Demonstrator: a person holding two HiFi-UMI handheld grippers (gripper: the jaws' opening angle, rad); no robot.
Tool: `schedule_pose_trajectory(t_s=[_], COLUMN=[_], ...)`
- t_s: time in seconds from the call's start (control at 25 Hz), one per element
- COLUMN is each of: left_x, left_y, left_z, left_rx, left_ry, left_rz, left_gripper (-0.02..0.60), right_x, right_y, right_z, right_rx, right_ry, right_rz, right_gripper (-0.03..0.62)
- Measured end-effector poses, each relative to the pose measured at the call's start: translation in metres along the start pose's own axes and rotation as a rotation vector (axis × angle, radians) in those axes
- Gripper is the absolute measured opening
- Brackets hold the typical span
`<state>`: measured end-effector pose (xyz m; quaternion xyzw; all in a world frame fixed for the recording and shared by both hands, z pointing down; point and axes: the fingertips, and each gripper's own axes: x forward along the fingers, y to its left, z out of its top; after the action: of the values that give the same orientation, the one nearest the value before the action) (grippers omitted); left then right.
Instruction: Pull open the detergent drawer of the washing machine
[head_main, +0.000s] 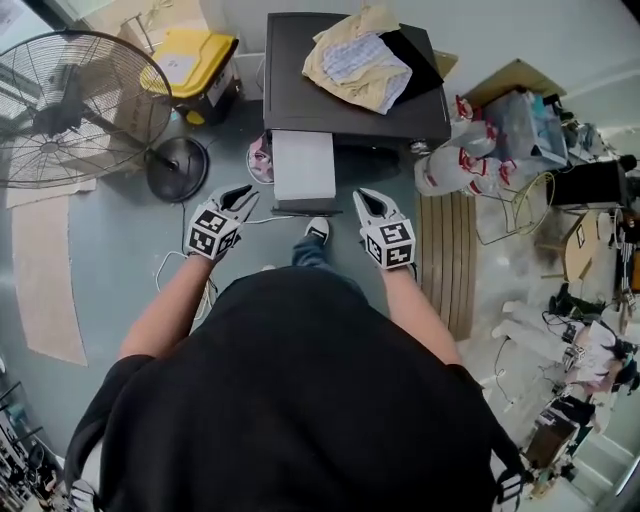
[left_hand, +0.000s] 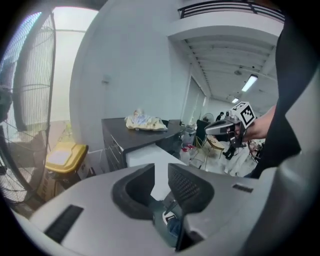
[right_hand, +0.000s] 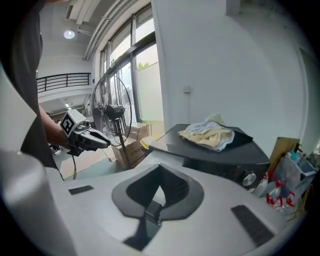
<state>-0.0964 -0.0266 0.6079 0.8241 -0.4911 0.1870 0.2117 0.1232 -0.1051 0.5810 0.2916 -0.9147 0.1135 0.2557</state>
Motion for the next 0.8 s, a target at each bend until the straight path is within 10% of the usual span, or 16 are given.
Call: schedule_pose_trajectory(t_s=[0.8], left_x=[-0.07], left_y=[0.003], left_z=[0.101], left_rx=[0.056], left_ry=[-0.22], left_rz=[0.074], left_gripper=[0.077], right_x=[-0.064], right_y=[0.006], right_z=[0.107], right_rx=[-0.01], right_ry=[-0.214], right_rz=[-0.033], right_gripper=[0.002])
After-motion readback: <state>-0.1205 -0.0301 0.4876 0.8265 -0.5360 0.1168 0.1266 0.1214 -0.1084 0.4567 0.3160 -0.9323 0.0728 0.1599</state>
